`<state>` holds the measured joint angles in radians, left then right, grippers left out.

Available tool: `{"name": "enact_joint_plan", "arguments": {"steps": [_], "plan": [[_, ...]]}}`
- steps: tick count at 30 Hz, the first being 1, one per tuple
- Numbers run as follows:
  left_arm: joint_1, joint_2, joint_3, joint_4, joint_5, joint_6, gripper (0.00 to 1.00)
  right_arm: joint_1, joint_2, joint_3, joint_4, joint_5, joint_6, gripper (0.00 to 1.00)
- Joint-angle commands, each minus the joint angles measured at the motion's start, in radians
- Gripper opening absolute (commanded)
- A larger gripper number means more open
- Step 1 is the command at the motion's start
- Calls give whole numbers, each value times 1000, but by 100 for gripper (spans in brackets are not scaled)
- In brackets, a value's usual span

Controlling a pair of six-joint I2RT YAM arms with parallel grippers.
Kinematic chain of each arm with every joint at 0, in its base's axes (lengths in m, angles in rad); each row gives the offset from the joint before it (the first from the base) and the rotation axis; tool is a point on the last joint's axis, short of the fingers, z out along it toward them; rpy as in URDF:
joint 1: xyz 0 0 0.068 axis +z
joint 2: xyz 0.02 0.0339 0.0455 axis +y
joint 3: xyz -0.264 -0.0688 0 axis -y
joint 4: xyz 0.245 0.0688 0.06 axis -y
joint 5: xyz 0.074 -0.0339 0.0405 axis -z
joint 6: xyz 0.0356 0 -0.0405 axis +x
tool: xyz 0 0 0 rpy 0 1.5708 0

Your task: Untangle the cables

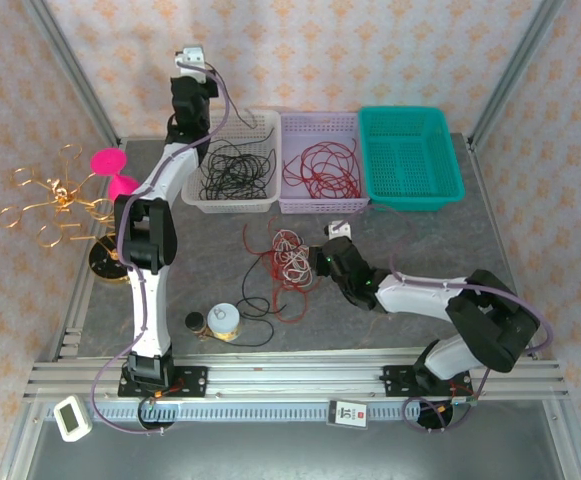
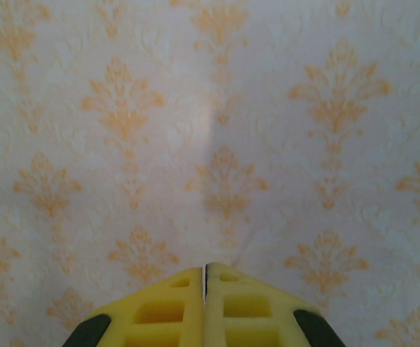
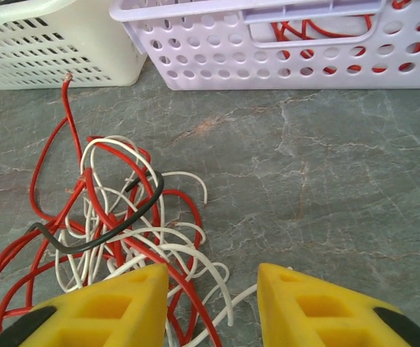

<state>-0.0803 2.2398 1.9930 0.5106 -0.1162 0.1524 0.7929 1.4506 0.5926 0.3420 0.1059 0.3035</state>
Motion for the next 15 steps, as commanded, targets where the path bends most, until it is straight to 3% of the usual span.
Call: {"name": "enact_joint_plan", "arguments": {"steps": [1, 9, 15], "plan": [[-12, -41, -88, 68, 19, -80, 0, -3, 4, 35, -26, -4, 19, 37], [-60, -23, -148, 54, 36, -91, 0, -3, -5, 27, -41, 2, 24, 37], [-101, 17, -97, 0, 33, -72, 0, -4, 0, 18, -36, -6, 34, 37]]}}
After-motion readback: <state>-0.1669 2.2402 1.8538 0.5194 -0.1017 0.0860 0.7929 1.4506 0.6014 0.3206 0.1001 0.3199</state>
